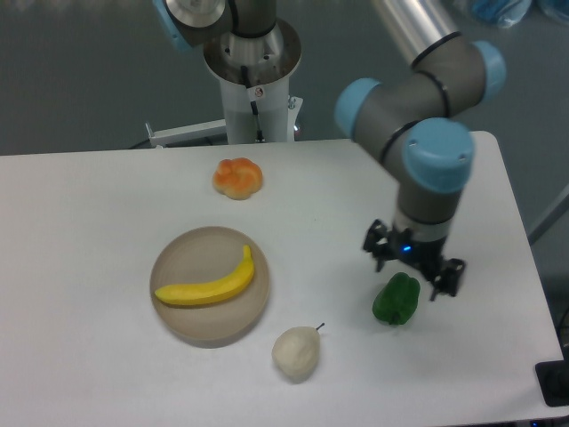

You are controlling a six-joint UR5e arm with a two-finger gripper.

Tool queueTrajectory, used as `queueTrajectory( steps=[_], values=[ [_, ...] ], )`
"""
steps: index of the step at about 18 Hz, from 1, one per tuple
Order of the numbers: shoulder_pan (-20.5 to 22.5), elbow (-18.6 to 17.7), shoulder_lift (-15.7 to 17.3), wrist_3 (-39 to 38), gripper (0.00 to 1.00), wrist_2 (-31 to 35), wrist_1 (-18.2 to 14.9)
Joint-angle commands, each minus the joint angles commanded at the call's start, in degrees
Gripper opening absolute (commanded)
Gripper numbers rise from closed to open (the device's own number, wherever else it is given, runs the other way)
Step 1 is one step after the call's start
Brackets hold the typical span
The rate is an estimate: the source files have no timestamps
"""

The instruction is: Place bananas on a plate

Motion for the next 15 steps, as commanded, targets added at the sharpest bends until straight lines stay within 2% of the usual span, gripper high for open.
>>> queueTrajectory(
  steps=[2, 4, 6, 9, 15],
  values=[
    [1.9, 0.9, -1.0, 4.4, 1.00, 0.0, -3.2],
    [2.1, 1.6, -2.1, 6.6, 1.00, 2.3, -4.7],
    [2.1, 1.4, -2.9, 7.1, 1.00, 5.4, -4.7],
    [1.4, 1.4, -4.0, 7.2, 1.00, 6.0, -4.4],
    [0.7, 1.7, -4.4, 7.1, 1.00, 4.1, -4.1]
  ],
)
